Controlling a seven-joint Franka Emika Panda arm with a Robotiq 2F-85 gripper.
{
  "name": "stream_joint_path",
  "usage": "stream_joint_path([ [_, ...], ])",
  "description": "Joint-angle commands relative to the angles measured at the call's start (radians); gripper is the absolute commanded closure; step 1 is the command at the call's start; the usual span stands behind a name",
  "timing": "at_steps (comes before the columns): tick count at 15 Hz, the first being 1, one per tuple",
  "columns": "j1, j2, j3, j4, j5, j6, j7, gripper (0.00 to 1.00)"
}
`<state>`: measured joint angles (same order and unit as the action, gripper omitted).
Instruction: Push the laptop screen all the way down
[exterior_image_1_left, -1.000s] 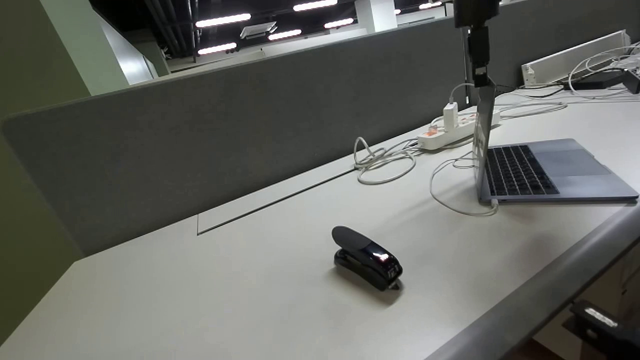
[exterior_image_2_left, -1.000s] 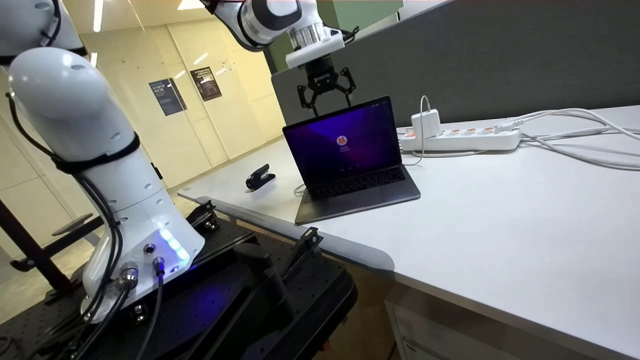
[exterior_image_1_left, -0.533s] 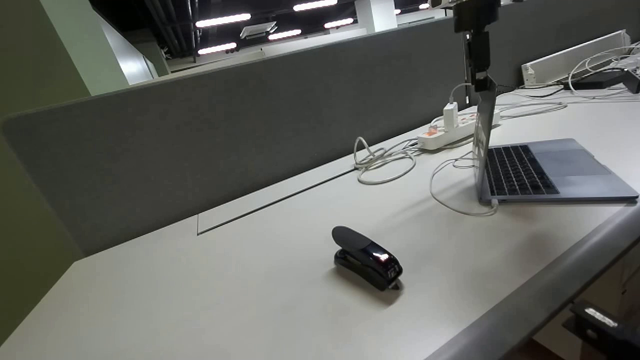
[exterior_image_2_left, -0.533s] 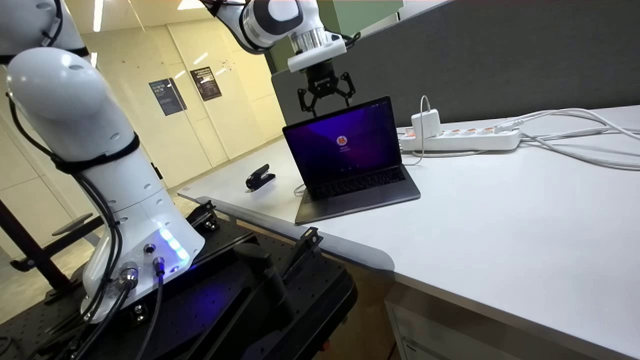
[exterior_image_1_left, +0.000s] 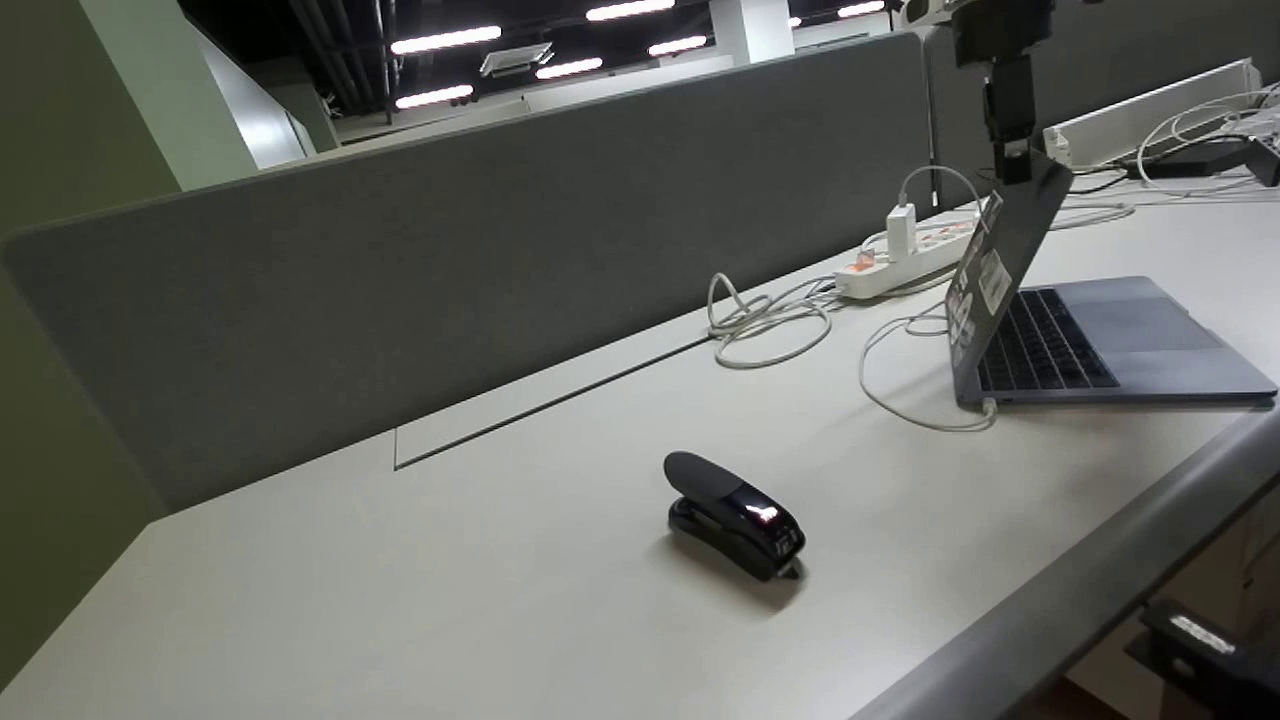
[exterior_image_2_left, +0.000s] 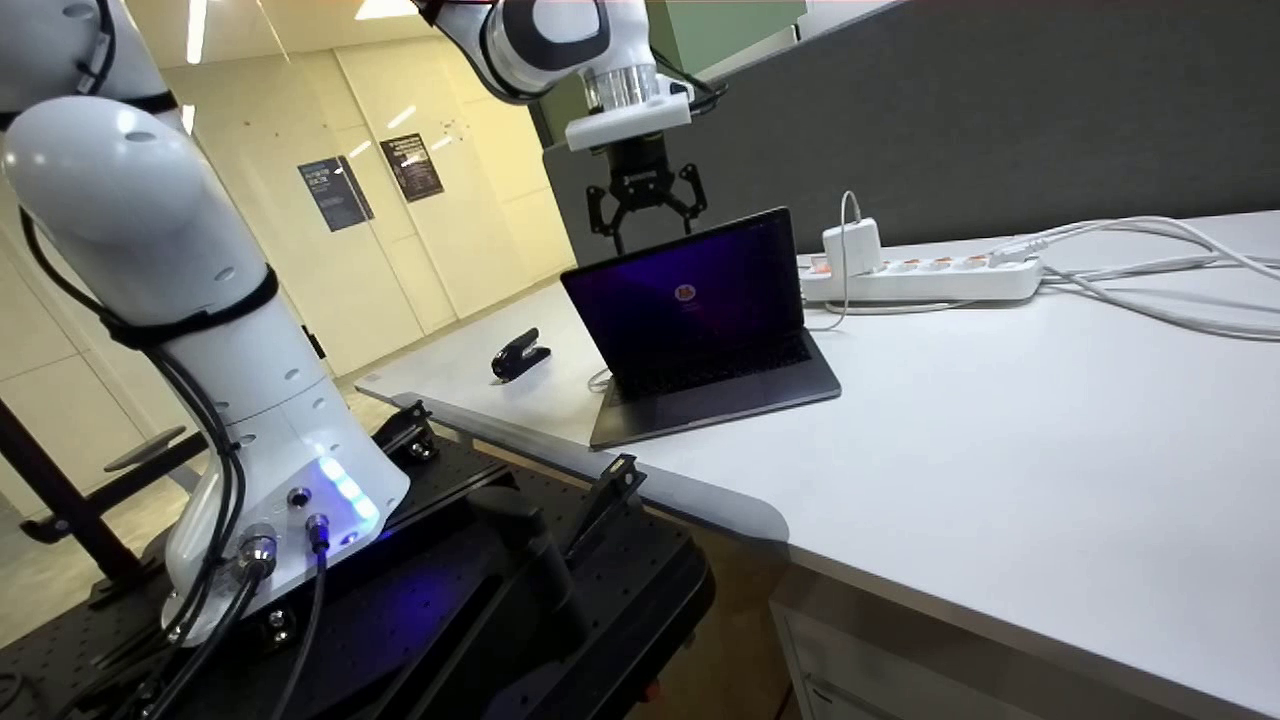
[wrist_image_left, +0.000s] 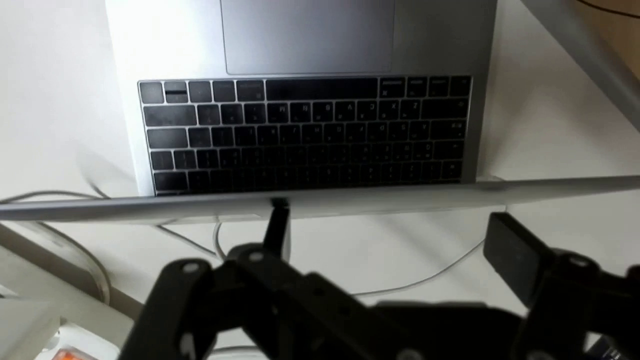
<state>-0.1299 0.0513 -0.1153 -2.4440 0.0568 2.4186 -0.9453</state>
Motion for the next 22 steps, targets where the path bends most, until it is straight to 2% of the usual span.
stream_joint_path([
  [1,-0.033,-0.061,-0.03,-0.088,-0.037,0.022,0.017,0.0],
  [7,-0.081,-0.062,-0.085,-0.186,-0.077,0.153,0.011,0.0],
  [11,-0.114,-0.027,-0.122,-0.223,-0.154,0.334,0.072,0.0],
  [12,-0.102,-0.032,-0.106,-0.203,-0.118,0.266,0.022,0.0],
  [14,-0.115,-0.023,-0.116,-0.215,-0.128,0.313,0.026,0.0],
  [18,-0.113,-0.007,-0.113,-0.197,-0.131,0.3,0.04,0.0],
  [22,-0.115,0.07,-0.114,-0.162,-0.156,0.33,0.065,0.0],
])
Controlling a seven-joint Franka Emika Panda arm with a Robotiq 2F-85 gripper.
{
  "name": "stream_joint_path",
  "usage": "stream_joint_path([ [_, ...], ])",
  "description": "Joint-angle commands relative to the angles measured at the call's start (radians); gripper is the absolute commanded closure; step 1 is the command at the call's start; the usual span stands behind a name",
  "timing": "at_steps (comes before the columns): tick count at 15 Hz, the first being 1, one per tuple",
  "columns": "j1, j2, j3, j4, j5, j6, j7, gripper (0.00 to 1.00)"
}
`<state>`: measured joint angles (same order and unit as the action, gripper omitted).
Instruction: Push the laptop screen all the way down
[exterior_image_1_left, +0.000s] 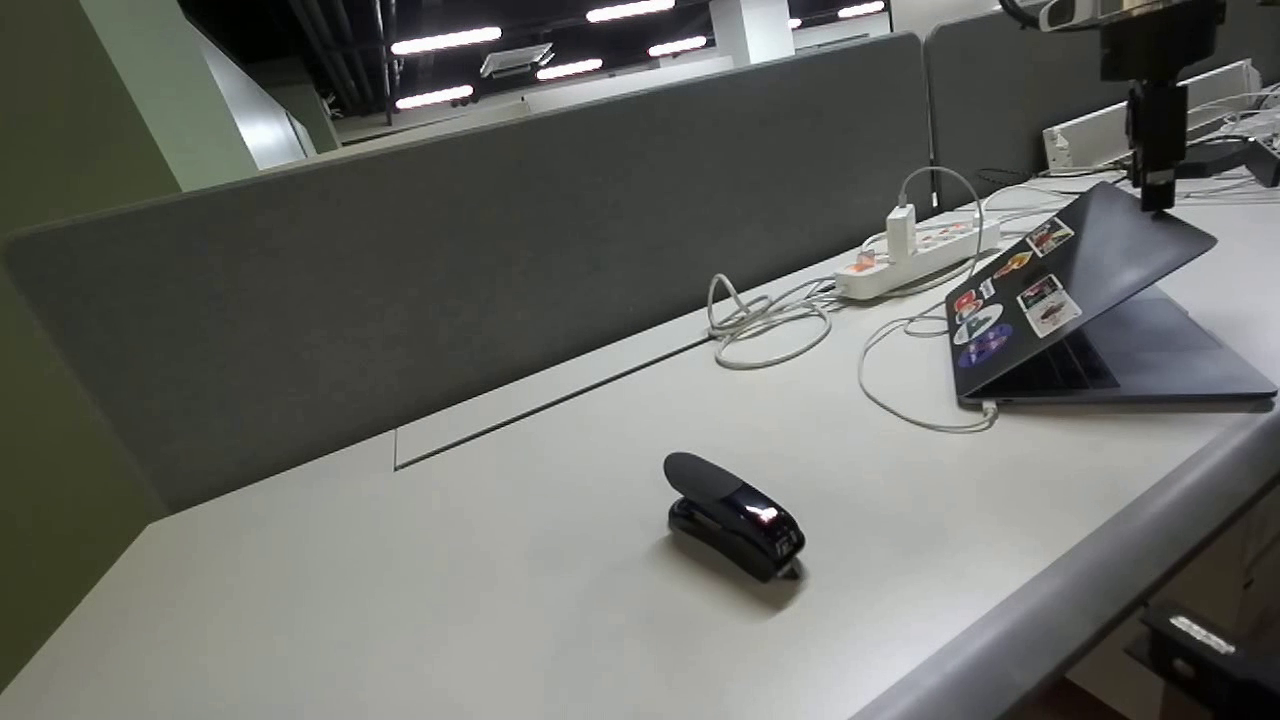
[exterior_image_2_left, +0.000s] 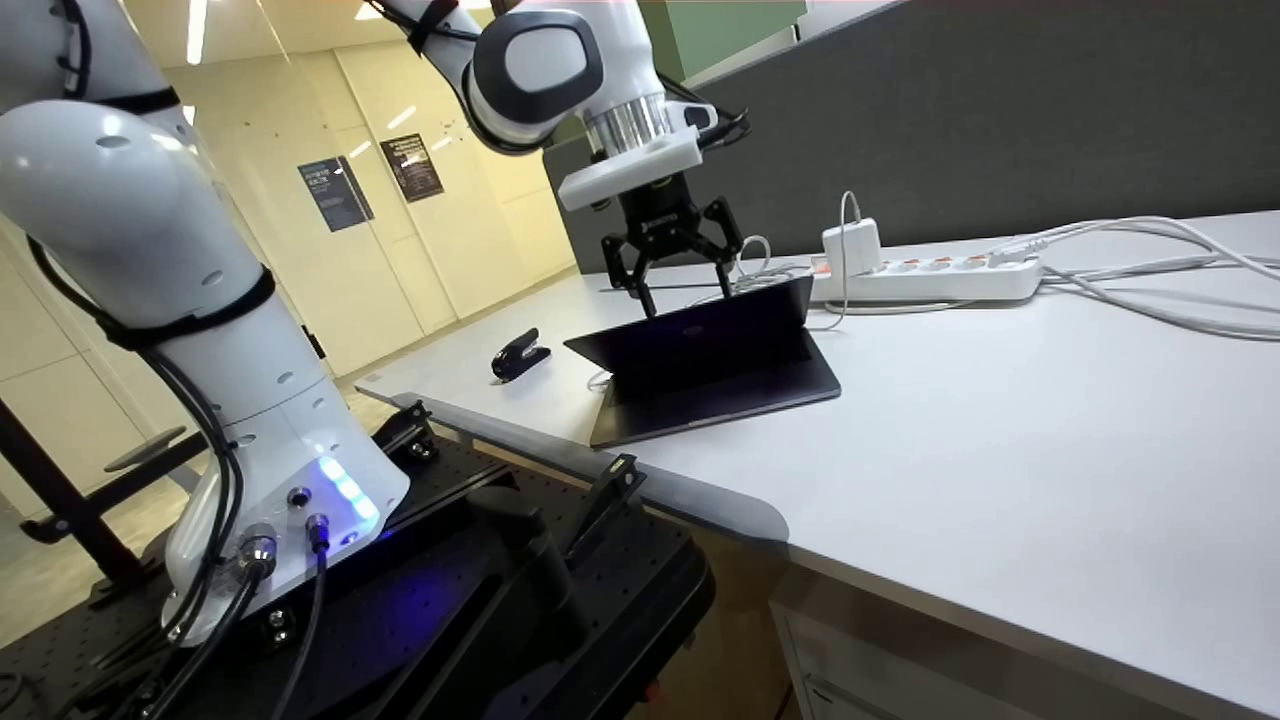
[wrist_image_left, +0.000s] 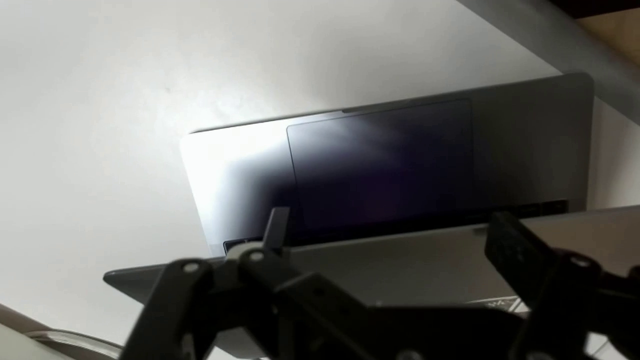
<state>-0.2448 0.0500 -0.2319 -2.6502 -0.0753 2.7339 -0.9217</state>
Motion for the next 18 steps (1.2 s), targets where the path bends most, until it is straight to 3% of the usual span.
stream_joint_path([
  [1,-0.001,0.093,0.003,0.053,-0.031,0.026,0.046,0.0],
  [11,0.022,0.314,0.001,0.106,-0.121,0.217,0.156,0.0],
  [13,0.006,0.344,0.032,0.102,-0.103,0.26,0.182,0.0],
  [18,0.013,0.419,0.048,0.115,-0.111,0.276,0.255,0.0],
])
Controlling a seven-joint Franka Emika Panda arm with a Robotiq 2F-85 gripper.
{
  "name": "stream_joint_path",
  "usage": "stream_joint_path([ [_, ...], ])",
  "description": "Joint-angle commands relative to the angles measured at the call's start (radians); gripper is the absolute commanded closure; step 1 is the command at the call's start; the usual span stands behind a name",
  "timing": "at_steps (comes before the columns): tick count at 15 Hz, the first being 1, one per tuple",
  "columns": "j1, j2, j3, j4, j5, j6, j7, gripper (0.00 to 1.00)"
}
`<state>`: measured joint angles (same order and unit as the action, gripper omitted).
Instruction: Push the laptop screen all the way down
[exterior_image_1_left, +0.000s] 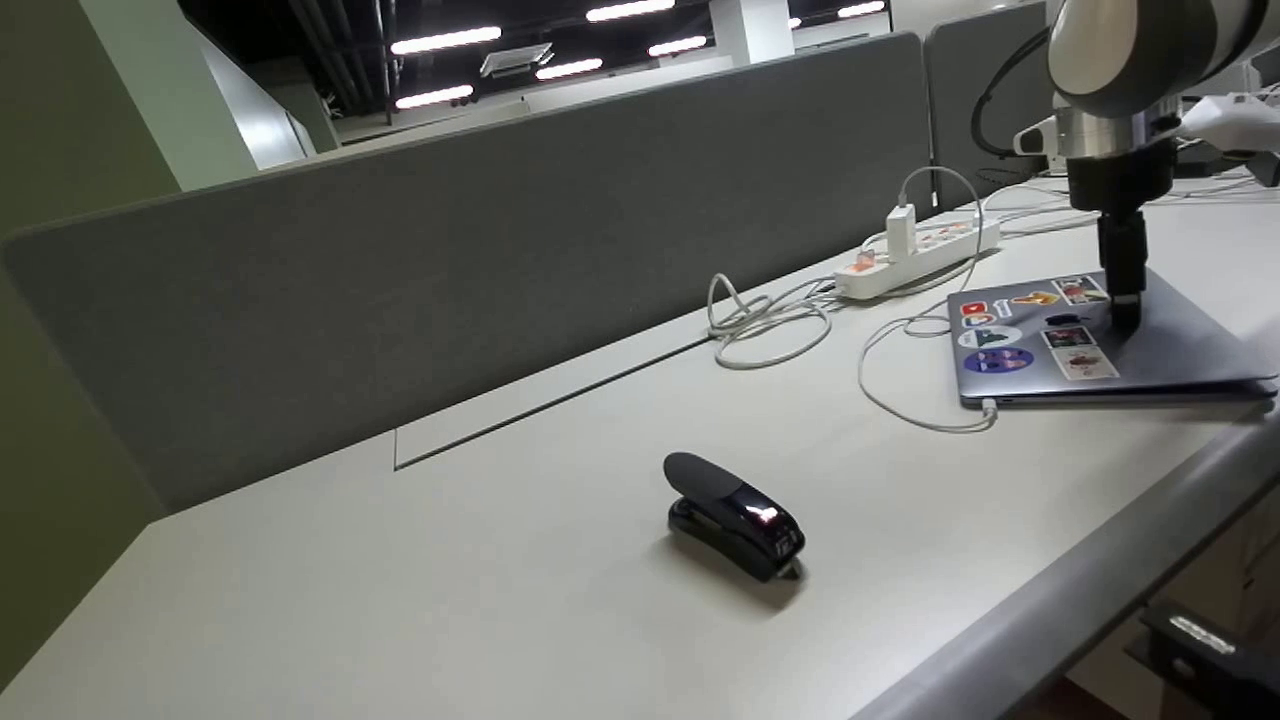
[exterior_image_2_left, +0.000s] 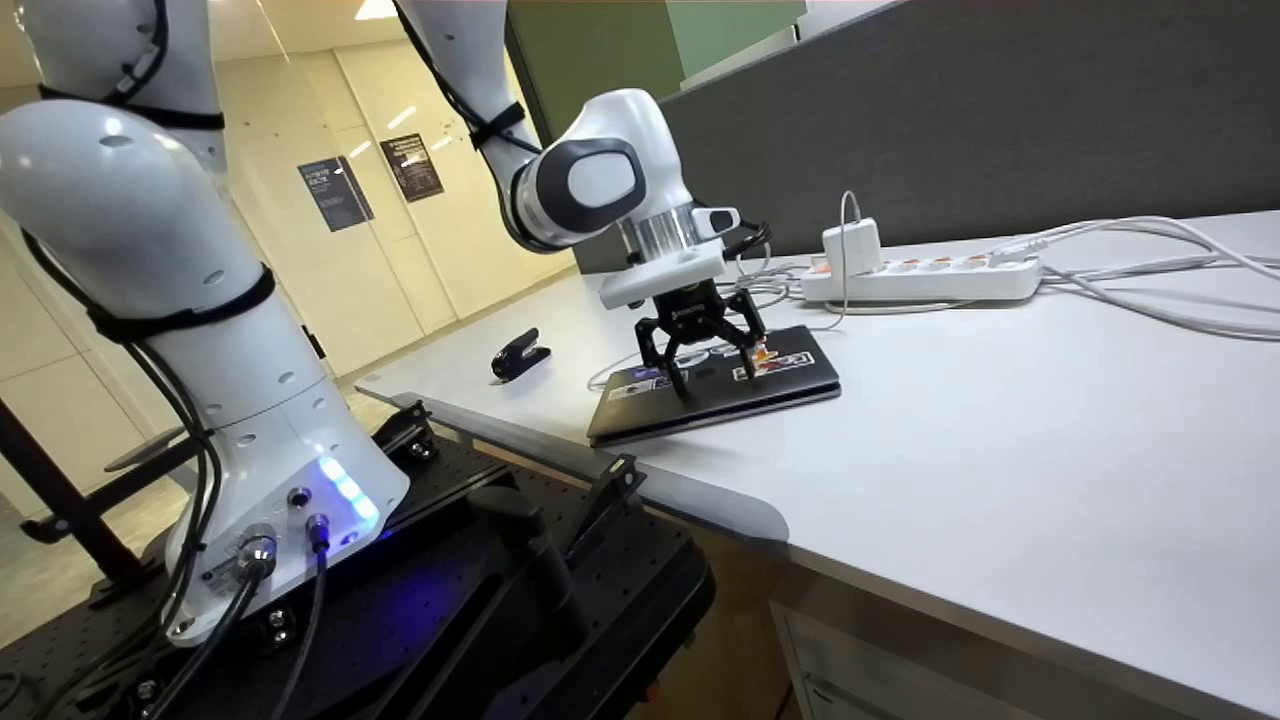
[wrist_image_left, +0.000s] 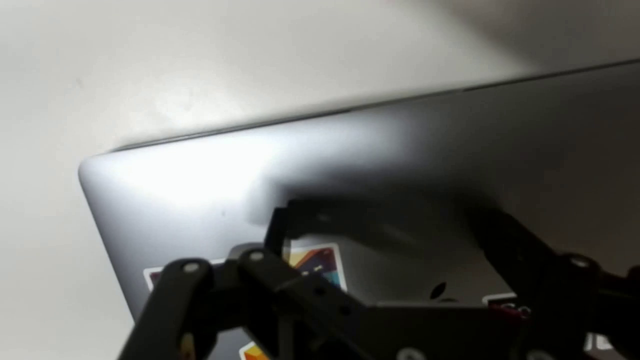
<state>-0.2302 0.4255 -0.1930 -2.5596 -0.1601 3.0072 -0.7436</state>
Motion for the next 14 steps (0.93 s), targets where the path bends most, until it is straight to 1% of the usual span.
stream_joint_path([
  [1,0.002,0.055,0.007,0.029,-0.03,-0.001,0.088,0.0],
  [4,-0.022,0.061,0.033,0.037,-0.022,-0.007,0.101,0.0],
  [7,-0.078,0.023,0.093,0.034,0.017,-0.022,0.122,0.0],
  [8,-0.084,0.007,0.101,0.034,0.022,-0.031,0.138,0.0],
  [11,-0.134,-0.058,0.163,0.028,0.055,-0.103,0.138,0.0],
  [12,-0.148,-0.082,0.178,0.024,0.062,-0.139,0.115,0.0],
  [13,-0.174,-0.102,0.209,0.019,0.087,-0.164,0.09,0.0],
  [14,-0.181,-0.117,0.216,0.016,0.112,-0.19,0.078,0.0],
])
